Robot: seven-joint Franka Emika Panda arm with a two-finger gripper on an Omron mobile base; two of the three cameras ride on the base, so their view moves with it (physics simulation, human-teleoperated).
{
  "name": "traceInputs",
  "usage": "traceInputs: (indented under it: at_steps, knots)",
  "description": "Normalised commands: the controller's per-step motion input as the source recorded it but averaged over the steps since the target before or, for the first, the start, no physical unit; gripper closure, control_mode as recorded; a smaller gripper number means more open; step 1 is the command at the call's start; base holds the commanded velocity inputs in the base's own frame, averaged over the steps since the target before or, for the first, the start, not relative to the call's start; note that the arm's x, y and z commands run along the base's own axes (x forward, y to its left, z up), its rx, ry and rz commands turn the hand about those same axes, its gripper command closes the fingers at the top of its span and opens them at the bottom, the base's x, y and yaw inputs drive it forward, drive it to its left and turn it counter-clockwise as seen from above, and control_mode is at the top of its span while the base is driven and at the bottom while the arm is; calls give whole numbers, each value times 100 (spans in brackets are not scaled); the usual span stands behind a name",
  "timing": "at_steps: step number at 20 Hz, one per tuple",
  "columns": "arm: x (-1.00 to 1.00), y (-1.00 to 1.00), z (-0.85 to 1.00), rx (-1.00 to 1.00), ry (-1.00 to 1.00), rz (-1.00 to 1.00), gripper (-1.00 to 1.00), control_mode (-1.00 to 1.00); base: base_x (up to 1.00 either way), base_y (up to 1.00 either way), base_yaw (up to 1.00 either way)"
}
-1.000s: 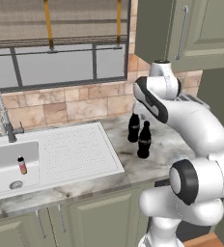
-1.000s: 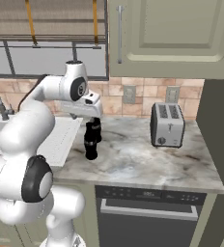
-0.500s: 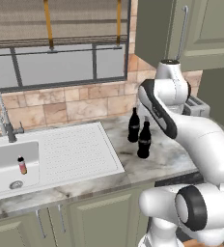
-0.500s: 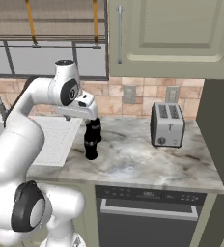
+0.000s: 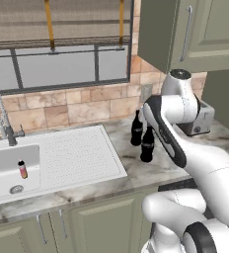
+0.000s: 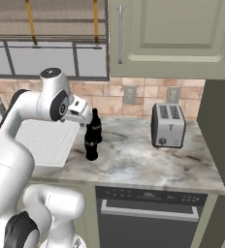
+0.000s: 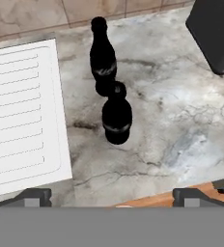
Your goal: Place the large bottle from the dining counter next to the other large bottle outside the sink, and place the small bottle from the dining counter next to the other small bottle inside the sink.
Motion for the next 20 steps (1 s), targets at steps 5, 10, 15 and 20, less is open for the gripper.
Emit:
traceInputs:
  at_steps: [5,10,15,20]
  knots:
    - [-44,9,23,0,-2,1,-100,-100,0,0,0]
    - [-8,0,37,0,7,6,-100,-100,0,0,0]
    - [0,0,27,0,22,5,-100,-100,0,0,0]
    - [-4,0,1,0,26,3,-100,-100,0,0,0]
